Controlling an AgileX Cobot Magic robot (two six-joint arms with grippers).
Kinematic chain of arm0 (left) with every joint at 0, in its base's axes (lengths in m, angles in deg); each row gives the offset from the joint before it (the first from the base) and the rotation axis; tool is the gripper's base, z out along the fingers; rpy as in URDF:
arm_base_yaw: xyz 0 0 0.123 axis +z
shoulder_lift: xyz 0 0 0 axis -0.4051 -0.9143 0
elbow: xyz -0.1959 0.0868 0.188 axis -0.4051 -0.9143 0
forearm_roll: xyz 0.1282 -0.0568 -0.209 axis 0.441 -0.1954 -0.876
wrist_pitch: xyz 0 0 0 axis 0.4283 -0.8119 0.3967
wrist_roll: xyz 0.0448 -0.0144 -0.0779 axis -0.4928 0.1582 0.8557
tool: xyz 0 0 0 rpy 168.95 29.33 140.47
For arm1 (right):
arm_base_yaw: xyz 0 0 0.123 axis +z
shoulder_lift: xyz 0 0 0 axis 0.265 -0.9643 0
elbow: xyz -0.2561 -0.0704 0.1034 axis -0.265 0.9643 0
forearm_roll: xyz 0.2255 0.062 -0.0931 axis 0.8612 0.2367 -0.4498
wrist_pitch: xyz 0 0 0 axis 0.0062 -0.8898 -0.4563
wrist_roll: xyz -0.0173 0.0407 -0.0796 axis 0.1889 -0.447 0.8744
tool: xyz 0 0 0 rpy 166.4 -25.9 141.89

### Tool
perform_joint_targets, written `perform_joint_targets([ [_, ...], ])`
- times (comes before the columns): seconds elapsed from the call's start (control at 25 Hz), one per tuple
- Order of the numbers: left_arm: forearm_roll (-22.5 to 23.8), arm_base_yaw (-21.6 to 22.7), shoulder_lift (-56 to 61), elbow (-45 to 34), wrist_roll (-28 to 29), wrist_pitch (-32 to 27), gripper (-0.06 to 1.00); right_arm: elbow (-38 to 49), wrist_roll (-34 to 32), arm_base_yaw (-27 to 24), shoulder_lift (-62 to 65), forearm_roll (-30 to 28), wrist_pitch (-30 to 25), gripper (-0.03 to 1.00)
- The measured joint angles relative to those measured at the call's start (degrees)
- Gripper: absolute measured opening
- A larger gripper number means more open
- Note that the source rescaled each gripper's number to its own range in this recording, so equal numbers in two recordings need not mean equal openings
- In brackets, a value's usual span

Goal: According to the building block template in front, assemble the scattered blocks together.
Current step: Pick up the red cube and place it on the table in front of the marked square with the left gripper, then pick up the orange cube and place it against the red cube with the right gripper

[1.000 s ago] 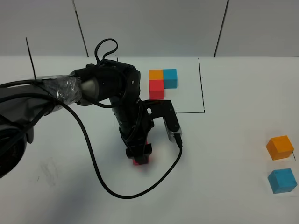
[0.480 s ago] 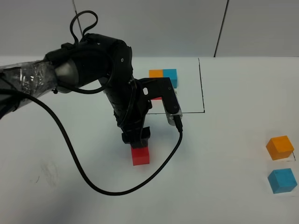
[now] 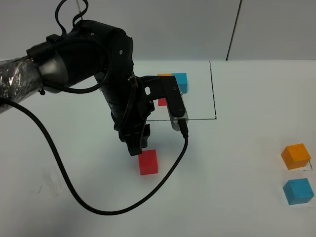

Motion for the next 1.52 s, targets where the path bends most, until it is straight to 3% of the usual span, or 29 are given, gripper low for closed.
perform_joint_targets([
  [0.08,-0.05,-0.18,0.0,0.0,0.0,-0.88,0.21,0.0,0.0,0.0,0.0,0.0,0.0,0.01],
  [0.16,-0.12,-0.45,0.0,0.0,0.07,-1.03,0.07,0.0,0.0,0.0,0.0,0.0,0.0,0.01],
  [0.32,-0.28,-0.71,0.0,0.0,2.36,-1.17,0.01,0.0,0.0,0.0,0.0,0.0,0.0,0.01],
  [0.44,1.31,-0.7,0.0,0.0,7.51,-0.76,0.01,0.0,0.0,0.0,0.0,0.0,0.0,0.01],
  [0.6,7.56,-0.77,0.0,0.0,20.37,0.04,0.01,0.0,0.0,0.0,0.0,0.0,0.0,0.01],
  [0.84,18.78,-0.77,0.32,0.0,53.2,0.15,0.0,0.0,0.0,0.0,0.0,0.0,0.0,0.01],
  [0.96,23.94,-0.77,1.2,0.0,64.85,0.03,0.0,0.0,0.0,0.0,0.0,0.0,0.0,0.01],
  [1.28,25.85,3.48,2.53,0.0,65.13,-7.22,0.0,0.0,0.0,0.0,0.0,0.0,0.0,0.01],
  [1.52,26.04,8.47,6.25,-0.02,64.18,-7.3,0.0,0.0,0.0,0.0,0.0,0.0,0.0,0.01],
])
